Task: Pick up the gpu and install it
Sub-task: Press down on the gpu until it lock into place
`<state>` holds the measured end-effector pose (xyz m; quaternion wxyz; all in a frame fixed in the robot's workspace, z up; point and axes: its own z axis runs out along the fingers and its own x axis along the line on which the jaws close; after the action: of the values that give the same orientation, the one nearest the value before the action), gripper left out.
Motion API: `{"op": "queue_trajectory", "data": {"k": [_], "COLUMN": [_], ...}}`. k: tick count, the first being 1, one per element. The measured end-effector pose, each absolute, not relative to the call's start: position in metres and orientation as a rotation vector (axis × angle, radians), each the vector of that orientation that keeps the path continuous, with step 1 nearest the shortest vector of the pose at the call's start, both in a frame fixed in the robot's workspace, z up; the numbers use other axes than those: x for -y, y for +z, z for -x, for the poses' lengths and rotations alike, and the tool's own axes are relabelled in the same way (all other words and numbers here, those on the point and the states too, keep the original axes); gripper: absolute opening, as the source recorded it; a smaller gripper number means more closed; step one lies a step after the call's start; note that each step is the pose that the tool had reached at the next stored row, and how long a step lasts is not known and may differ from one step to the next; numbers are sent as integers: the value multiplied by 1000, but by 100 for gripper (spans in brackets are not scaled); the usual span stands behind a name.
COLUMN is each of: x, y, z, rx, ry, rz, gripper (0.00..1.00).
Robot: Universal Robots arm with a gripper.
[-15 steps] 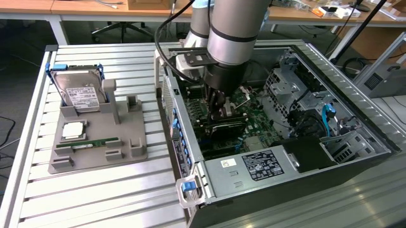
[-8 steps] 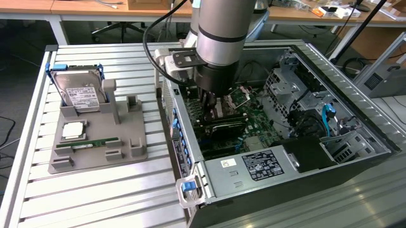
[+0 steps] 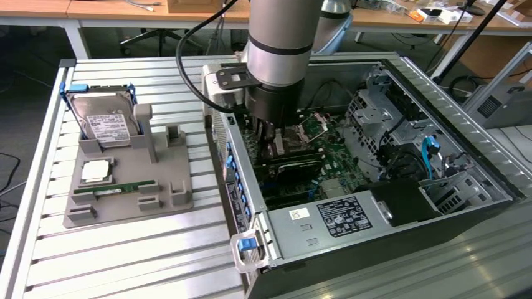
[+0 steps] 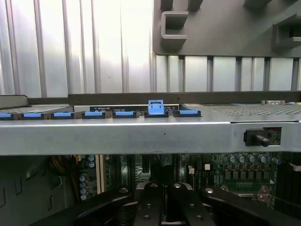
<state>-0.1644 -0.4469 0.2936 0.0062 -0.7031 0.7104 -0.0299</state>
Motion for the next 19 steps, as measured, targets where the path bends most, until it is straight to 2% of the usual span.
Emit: {"op": "queue_trajectory", "data": {"k": [19], "x": [447], "y": [294], "z": [185], "rx": [-2217], "ry": [-108], "rz": [2193], "gripper": [11]}}
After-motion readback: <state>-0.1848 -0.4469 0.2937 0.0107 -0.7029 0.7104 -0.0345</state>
